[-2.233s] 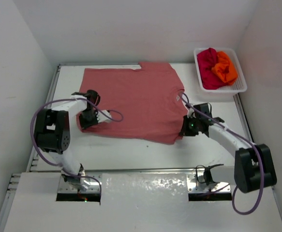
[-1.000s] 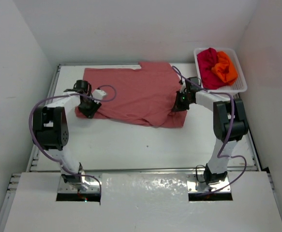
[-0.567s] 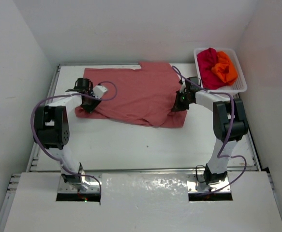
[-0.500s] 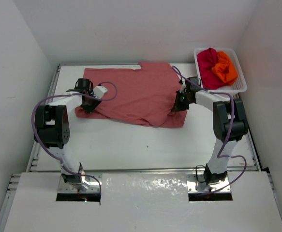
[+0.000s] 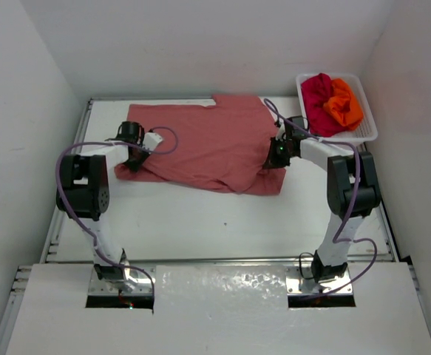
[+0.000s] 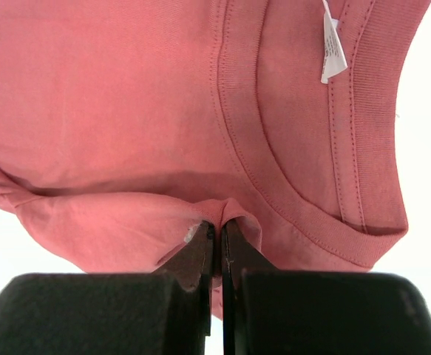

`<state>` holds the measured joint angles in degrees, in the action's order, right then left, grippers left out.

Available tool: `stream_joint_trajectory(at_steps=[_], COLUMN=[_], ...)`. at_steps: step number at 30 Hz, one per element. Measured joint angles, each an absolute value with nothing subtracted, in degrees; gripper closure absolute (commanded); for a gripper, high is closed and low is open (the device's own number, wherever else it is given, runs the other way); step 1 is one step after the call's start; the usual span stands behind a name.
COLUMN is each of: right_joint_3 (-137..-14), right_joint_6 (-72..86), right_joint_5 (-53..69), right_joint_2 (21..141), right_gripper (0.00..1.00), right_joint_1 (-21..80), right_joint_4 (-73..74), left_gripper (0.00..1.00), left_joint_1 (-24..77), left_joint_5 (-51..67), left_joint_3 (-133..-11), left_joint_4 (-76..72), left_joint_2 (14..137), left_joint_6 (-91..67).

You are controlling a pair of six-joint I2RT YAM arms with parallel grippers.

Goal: Fold and stack the t-shirts
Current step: Flatten out the tshirt

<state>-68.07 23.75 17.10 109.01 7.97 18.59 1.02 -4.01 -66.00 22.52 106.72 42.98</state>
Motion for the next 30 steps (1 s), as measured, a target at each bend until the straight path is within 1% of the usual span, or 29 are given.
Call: stream_joint_trajectory(at_steps=[4, 7, 12, 17, 20, 21, 24, 28, 30], right_joint_3=[-67.81, -67.44, -67.09, -67.07, -67.07, -67.07, -67.07, -67.07, -67.05], right_joint_6=[23.51, 23.24, 22.94, 23.57, 24.03, 24.10, 24.21, 24.40, 24.58], right_joint_5=[17.08, 17.04, 17.06, 17.26, 17.58, 17.61, 17.61, 17.61, 17.61], right_joint_2=[107.70, 106.61, 105.80, 105.80, 105.80, 105.80, 105.80, 105.80, 105.80], right_gripper=[1.00, 1.00, 1.00, 1.00, 1.00, 1.00, 1.00, 1.00, 1.00], right_joint_1=[7.84, 7.42, 7.07, 6.94, 6.94, 6.94, 6.94, 6.94, 6.94], right_joint_4=[18.55, 18.55, 18.55, 18.09, 17.78, 17.78, 17.65, 17.58, 17.39], left_gripper=[1.00, 1.00, 1.00, 0.98, 0.90, 0.84, 0.73, 0.73, 0.75], left_joint_1=[0.67, -0.38, -7.57, -12.43, -12.84, -12.91, -14.61, -18.55, -20.38], left_joint_5=[-4.21, -2.20, 3.22, 4.64, 5.08, 5.34, 8.32, 14.20, 16.93], left_joint_3=[-66.00, -66.00, -68.25, -73.63, -78.17, -79.70, -85.71, -88.95, -88.68], left_joint_4=[21.82, 22.35, 23.33, 23.92, 24.32, 24.60, 26.26, 27.46, 28.36], left_joint_2=[105.75, 103.48, 101.27, 105.43, 110.02, 111.44, 115.55, 115.79, 114.39], left_joint_6=[42.74, 42.13, 41.23, 39.03, 35.44, 34.11, 28.73, 24.38, 22.98])
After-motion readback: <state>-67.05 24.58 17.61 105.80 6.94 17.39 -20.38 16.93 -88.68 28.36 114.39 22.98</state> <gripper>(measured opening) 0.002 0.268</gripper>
